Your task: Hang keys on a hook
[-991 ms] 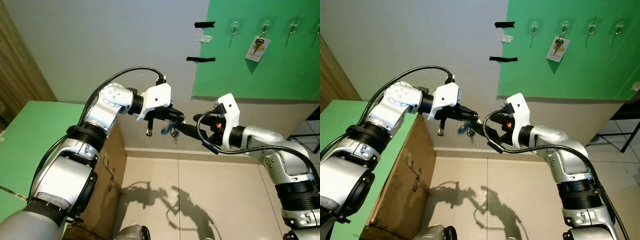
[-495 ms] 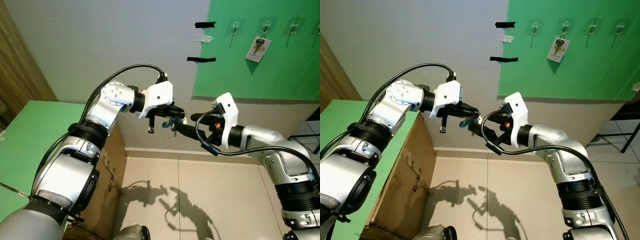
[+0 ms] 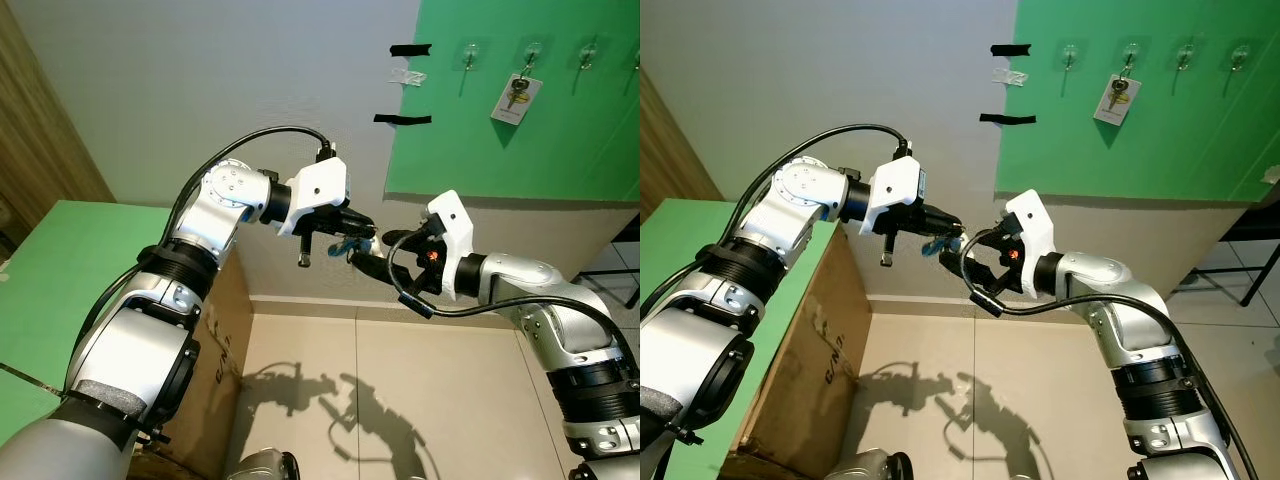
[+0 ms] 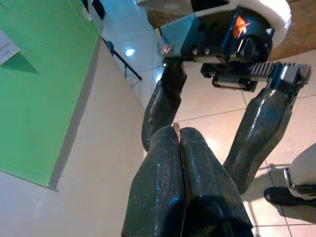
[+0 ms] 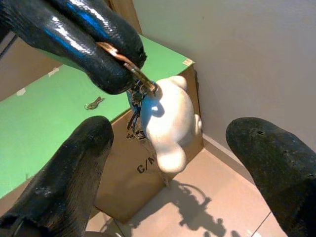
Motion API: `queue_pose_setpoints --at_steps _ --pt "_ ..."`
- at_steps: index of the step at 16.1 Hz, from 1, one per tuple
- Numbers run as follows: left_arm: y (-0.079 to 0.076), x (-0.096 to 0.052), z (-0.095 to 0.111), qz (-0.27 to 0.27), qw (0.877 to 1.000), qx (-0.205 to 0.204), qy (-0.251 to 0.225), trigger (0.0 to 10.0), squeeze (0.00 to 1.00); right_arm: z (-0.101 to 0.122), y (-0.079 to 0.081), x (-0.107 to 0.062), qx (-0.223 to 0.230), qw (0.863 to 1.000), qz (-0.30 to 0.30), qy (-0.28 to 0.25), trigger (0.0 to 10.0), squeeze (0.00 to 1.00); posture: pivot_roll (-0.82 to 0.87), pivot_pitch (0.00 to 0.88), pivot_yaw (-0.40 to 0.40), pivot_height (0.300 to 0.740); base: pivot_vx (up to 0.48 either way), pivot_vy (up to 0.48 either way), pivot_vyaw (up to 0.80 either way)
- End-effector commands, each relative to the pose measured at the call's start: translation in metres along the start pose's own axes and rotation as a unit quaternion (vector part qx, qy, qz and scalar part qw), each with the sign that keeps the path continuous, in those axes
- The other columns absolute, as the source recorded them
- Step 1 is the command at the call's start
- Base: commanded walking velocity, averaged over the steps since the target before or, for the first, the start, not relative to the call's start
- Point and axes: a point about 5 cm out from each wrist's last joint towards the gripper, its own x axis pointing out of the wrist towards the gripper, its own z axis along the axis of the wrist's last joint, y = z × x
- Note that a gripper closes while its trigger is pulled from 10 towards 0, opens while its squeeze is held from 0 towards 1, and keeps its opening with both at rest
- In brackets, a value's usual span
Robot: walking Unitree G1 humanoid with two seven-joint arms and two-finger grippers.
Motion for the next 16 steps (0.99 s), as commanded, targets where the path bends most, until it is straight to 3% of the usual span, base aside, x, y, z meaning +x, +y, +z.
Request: queue_pose_setpoints --at_steps 1,7,16 --pt "0.006 -0.003 0.011 0.004 1.0 0.015 -0.012 10.0 0.0 -0.003 -0.003 -0.001 -0.007 1.0 -0.005 0.007 10.0 0.0 -0.16 0.0 0.02 0.74 0.0 0.0 0.0" --pt "0.006 -0.002 0.019 -0.001 0.999 0.008 -0.04 10.0 0.0 0.001 -0.006 0.002 -0.006 1.0 -0.015 -0.012 10.0 0.0 -0.16 0.0 0.015 0.74 0.0 0.0 0.0" --pt "0.001 -0.001 0.013 -0.008 1.0 -0.001 -0.03 10.0 0.0 0.012 -0.011 0.002 0.014 0.998 -0.03 -0.05 10.0 0.0 -0.16 0.0 0.014 0.74 0.0 0.0 0.0"
